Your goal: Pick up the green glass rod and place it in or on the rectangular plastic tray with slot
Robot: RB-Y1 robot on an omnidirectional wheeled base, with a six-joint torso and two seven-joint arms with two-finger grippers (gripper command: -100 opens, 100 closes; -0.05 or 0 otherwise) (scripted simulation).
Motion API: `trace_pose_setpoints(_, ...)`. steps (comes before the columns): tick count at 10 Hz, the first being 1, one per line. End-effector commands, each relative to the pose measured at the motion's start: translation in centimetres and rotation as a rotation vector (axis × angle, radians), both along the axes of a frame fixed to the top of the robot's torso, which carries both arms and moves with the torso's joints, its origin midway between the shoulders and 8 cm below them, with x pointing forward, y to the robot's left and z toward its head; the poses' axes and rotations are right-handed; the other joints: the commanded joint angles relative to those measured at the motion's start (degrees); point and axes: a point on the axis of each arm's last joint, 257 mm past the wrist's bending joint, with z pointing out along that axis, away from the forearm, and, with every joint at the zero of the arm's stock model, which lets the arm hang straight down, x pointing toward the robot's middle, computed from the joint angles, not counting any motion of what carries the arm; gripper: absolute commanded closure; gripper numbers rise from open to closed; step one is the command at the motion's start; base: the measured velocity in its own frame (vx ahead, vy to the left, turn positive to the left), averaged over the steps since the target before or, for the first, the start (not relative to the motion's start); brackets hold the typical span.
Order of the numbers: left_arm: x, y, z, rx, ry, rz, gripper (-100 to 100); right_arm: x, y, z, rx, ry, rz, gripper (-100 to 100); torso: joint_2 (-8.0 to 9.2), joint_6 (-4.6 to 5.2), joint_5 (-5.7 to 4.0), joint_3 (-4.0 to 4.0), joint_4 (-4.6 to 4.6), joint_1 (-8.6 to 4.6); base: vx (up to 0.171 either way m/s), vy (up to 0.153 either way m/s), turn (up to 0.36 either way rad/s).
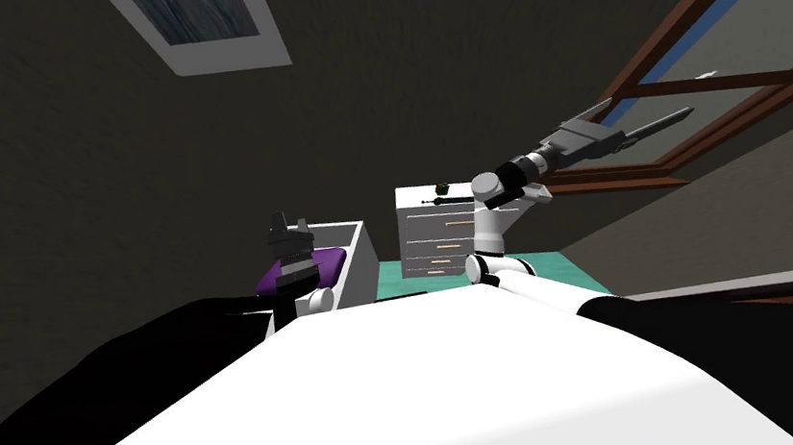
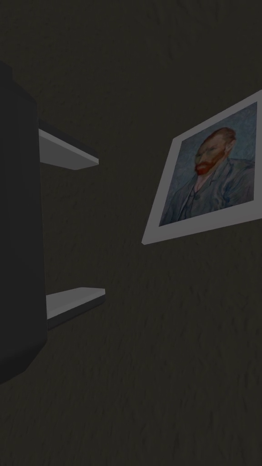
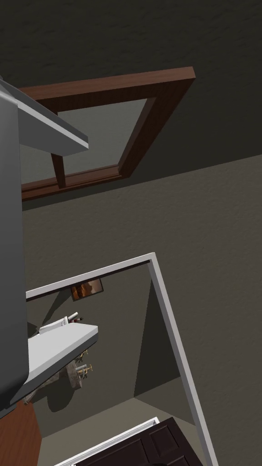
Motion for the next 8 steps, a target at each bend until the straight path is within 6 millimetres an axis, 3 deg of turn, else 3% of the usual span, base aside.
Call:
trace_pose_setpoints(1, 0.0, 0.0, 0.0, 0.0, 0.0, 0.0, 0, 0.0, 0.0, 0.0, 0.0, 0.0, 0.0, -100, 0.0, 0.0, 0.0, 0.0, 0.0, 0.0, 0.015, -0.015, 0.049)
trace_pose_setpoints(8, 0.0, 0.0, 0.0, 0.0, 0.0, 0.0, 0, -0.6, -2.0, 1.4, 0.103, -0.137, -0.039, -100, 0.27, 0.0, -0.05, 0.16, 0.07, -0.22, -0.052, -0.05, 0.098)
